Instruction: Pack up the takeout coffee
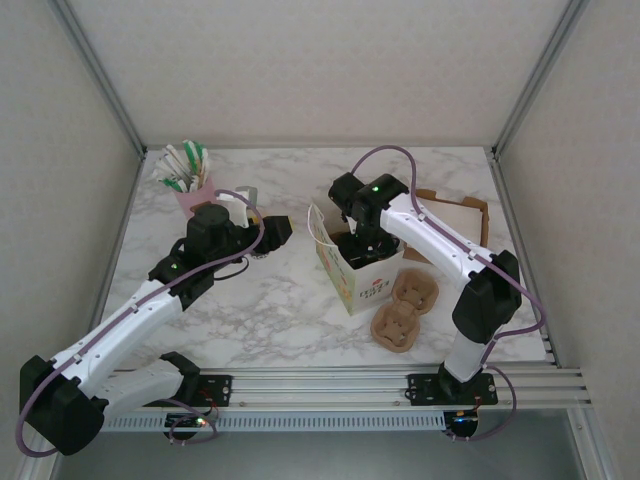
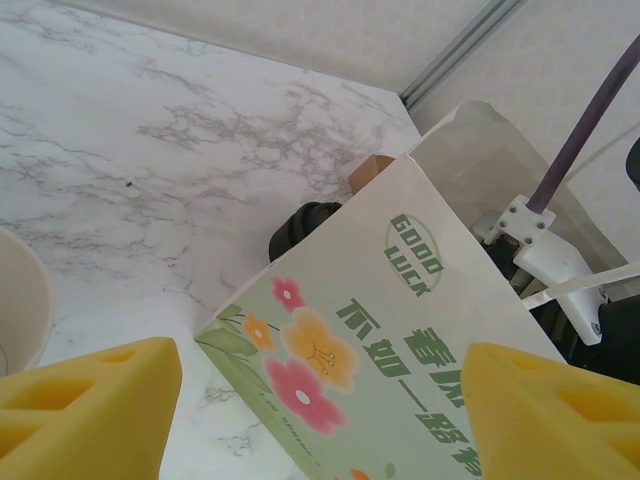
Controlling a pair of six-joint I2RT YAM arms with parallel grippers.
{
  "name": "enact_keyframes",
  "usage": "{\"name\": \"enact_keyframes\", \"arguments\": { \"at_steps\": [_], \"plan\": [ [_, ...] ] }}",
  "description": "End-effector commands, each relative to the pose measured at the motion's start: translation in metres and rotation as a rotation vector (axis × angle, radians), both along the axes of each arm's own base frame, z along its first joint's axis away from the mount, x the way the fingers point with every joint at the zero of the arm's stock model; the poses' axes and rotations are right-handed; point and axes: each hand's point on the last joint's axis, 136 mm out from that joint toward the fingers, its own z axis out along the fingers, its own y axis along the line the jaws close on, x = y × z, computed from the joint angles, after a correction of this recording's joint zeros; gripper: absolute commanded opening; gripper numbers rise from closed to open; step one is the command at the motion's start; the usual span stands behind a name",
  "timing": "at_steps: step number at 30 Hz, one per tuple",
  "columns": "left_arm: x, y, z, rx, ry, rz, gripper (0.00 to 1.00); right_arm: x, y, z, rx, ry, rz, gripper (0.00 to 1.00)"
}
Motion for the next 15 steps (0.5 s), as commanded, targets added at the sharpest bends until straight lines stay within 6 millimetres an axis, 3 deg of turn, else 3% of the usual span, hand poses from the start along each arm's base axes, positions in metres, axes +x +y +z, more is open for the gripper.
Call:
{"name": "enact_keyframes", "arguments": {
  "at_steps": [1,15],
  "plan": [
    [-0.0030,-0.0009,0.0090,-0.018,-0.016,-0.001,0.74,-0.0049,-0.0069,0.0011,-0.020,0.024,-0.013,0.71],
    [-0.0037,-0.0002,0.0113,-0.019,-0.020,0.000,0.74,-0.0047,-0.0072,0.0072,-0.019,0.019,-0.015,0.74]
  ]
}}
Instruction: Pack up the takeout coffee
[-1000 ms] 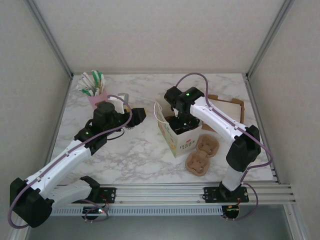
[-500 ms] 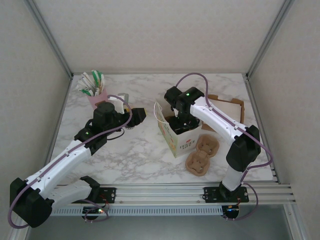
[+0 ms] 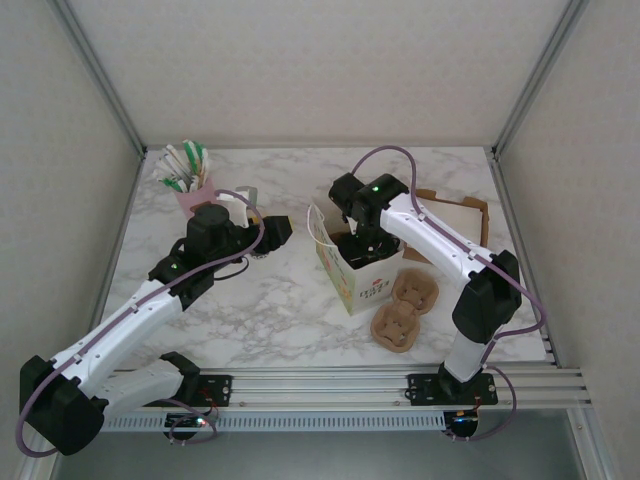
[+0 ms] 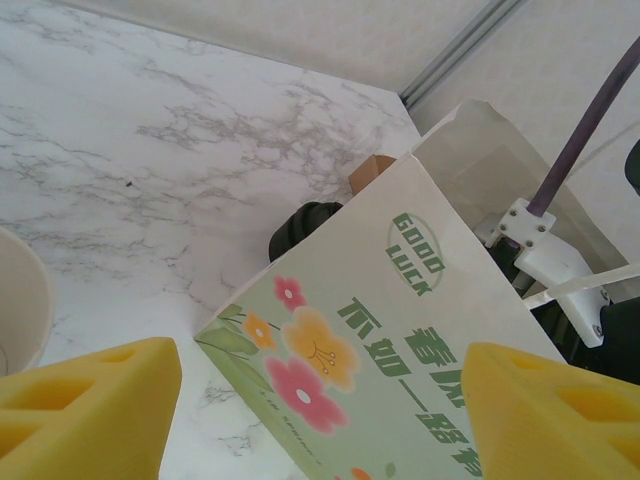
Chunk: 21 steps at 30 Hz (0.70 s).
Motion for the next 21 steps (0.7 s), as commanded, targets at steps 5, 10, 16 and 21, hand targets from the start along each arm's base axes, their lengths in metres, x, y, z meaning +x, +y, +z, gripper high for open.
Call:
{"name": "enact_keyframes", "arguments": {
  "at_steps": [5,10,16,21],
  "plan": [
    [-0.003,-0.001,0.013,-0.021,-0.023,-0.002,0.75,-0.002,-0.005,0.012,-0.005,0.003,-0.015,0.77],
    [-0.003,-0.001,0.014,-0.021,-0.025,-0.002,0.75,-0.002,-0.006,0.017,-0.003,-0.003,-0.016,0.80],
    [-0.003,-0.001,0.014,-0.022,-0.023,-0.001,0.75,-0.003,-0.007,0.025,0.003,-0.017,-0.021,0.83],
    [-0.003,-0.001,0.014,-0.024,-0.022,-0.002,0.75,-0.003,-0.007,0.034,0.019,-0.033,-0.026,0.85]
  ]
}}
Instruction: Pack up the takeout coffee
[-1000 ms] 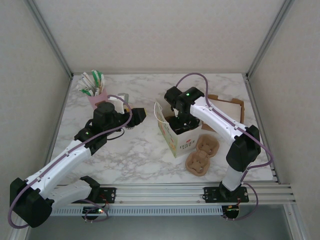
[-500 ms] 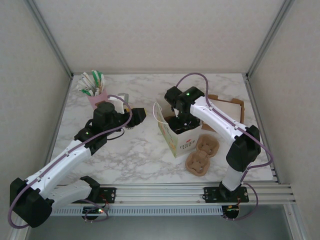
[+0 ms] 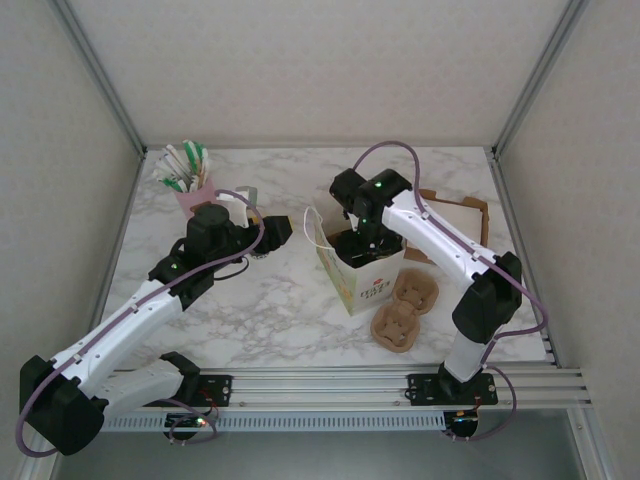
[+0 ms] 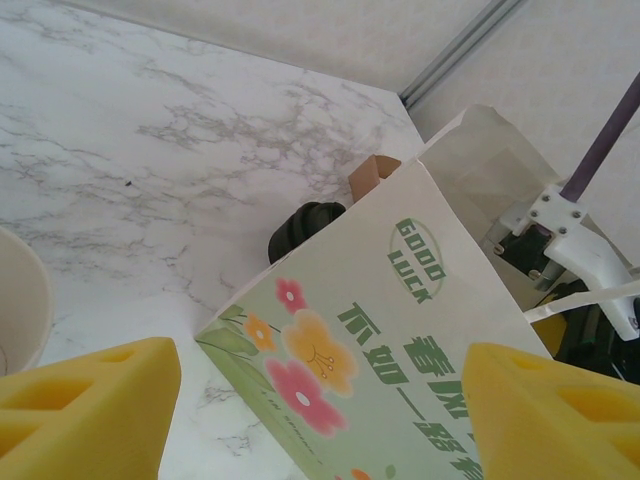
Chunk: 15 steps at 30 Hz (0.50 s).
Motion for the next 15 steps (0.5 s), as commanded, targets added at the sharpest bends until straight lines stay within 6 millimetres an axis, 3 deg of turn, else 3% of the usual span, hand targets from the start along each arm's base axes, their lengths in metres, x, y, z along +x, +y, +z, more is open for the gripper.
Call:
{"name": "enact_keyframes", "arguments": {
  "at_steps": [1,15],
  "plan": [
    [-0.003,-0.001,0.014,-0.020,-0.024,-0.004,0.75,-0.003,-0.006,0.020,0.018,-0.029,-0.023,0.86],
    [-0.005,0.000,0.020,-0.028,-0.034,0.000,0.75,-0.002,-0.005,0.045,0.064,-0.083,-0.029,0.88]
  ]
}}
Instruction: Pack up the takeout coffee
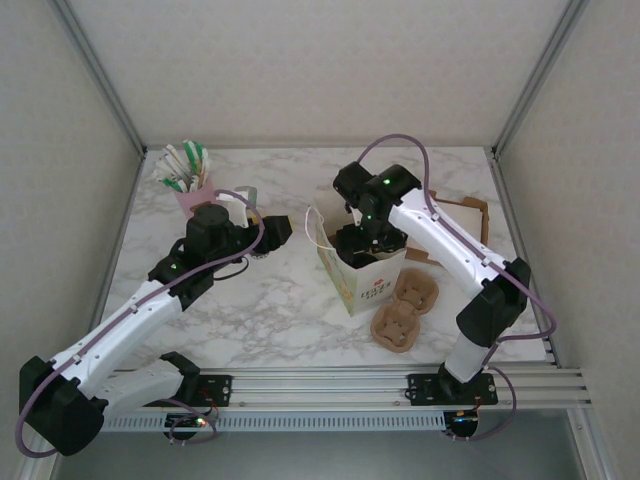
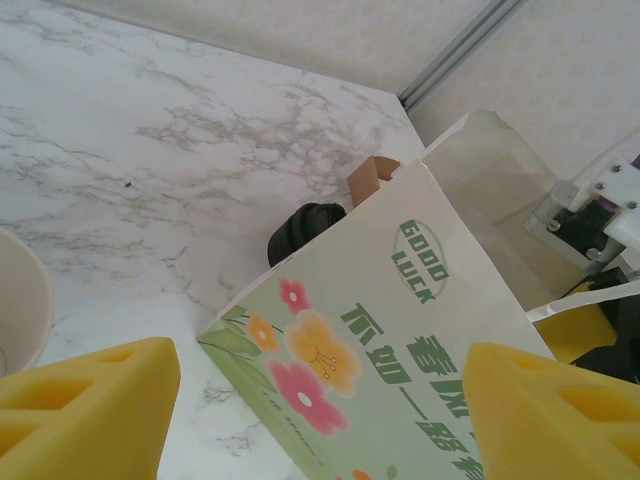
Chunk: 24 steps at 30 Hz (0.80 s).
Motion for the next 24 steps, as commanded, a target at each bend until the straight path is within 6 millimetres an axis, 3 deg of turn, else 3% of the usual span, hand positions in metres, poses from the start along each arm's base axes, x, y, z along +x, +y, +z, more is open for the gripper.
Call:
{"name": "enact_keyframes", "arguments": {
  "at_steps": [1,11,24],
  "plan": [
    [-0.004,0.000,0.020,-0.027,-0.032,-0.001,0.75,-0.004,-0.005,0.025,0.030,-0.043,-0.019,0.88],
    [-0.007,0.002,0.037,-0.046,-0.061,0.002,0.77,-0.005,-0.002,0.061,0.127,-0.129,-0.027,0.88],
    [-0.016,0.010,0.070,-0.073,-0.128,0.019,0.85,-0.018,0.000,0.127,0.345,-0.277,-0.024,0.88]
  ]
}}
